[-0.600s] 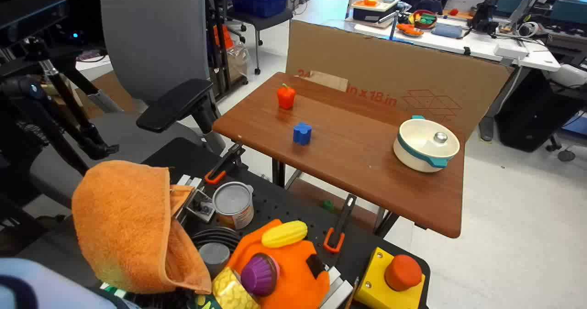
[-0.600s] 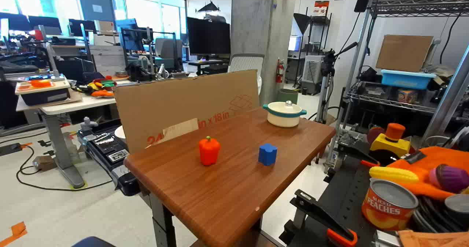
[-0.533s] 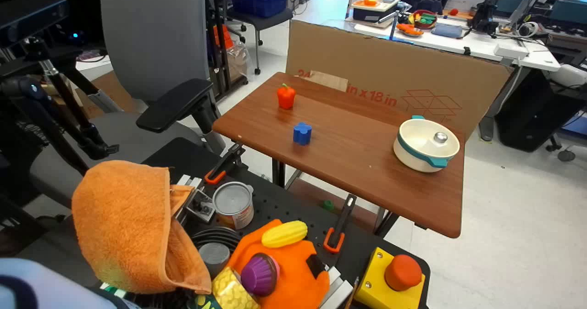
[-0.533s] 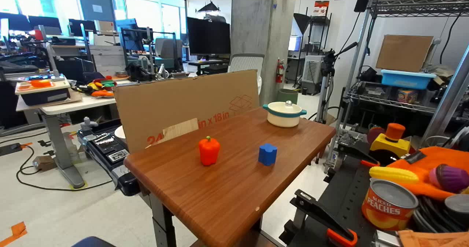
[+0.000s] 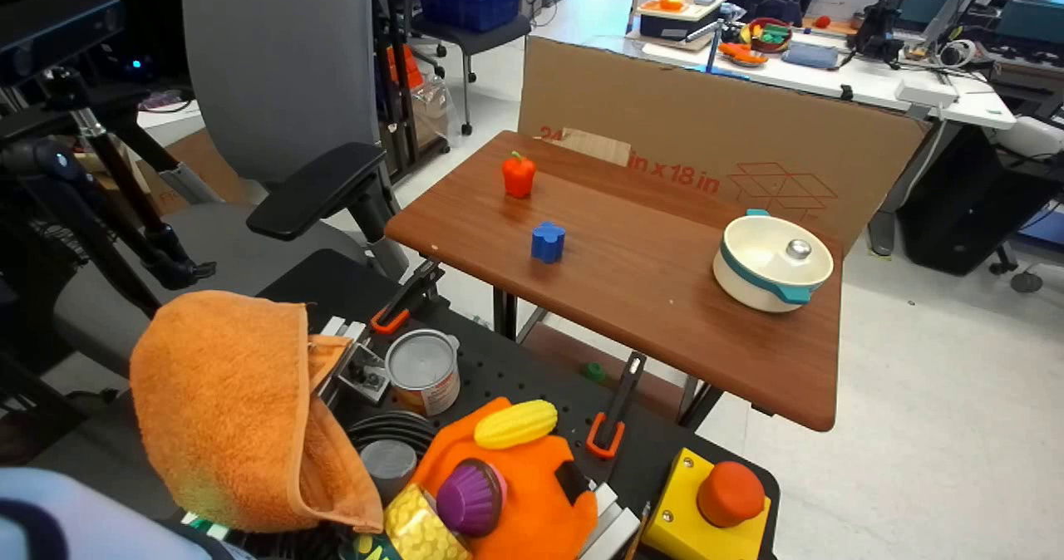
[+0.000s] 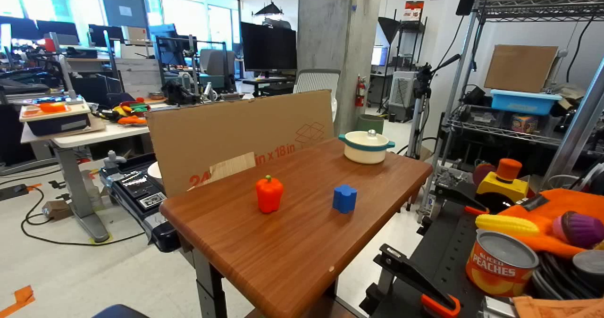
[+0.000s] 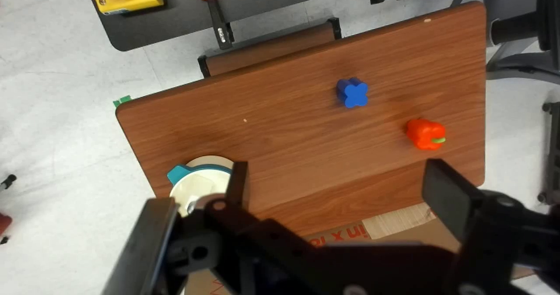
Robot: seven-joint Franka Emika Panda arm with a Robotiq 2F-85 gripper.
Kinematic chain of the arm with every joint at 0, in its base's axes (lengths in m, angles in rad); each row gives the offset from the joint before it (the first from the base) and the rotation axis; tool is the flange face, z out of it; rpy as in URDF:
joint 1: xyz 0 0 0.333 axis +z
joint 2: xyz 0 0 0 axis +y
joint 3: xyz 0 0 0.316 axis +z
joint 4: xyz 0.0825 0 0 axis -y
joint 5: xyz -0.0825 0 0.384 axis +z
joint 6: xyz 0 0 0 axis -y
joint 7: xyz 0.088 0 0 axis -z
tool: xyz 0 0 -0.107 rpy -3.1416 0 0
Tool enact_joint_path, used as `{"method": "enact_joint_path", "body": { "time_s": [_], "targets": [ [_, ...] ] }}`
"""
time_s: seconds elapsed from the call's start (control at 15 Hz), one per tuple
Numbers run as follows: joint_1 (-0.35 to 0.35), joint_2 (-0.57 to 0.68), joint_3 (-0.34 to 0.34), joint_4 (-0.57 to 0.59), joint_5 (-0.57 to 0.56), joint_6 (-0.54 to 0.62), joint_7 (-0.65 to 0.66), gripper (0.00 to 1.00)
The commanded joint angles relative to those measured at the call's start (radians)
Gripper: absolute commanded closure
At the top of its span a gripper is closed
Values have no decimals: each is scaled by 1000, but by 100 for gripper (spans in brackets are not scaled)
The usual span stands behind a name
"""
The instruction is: Remove the salt shaker from the pot
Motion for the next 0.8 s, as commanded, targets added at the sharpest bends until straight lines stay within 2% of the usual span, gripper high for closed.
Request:
{"method": "enact_joint_path", "body": {
  "time_s": [0.0, 0.4, 0.73],
  "targets": [
    [-25, 106, 0, 58, 19, 48, 36, 0],
    [-84, 409, -19, 186, 3, 218, 137, 0],
    [-96, 657, -39, 333, 29, 313, 216, 0]
  ]
}}
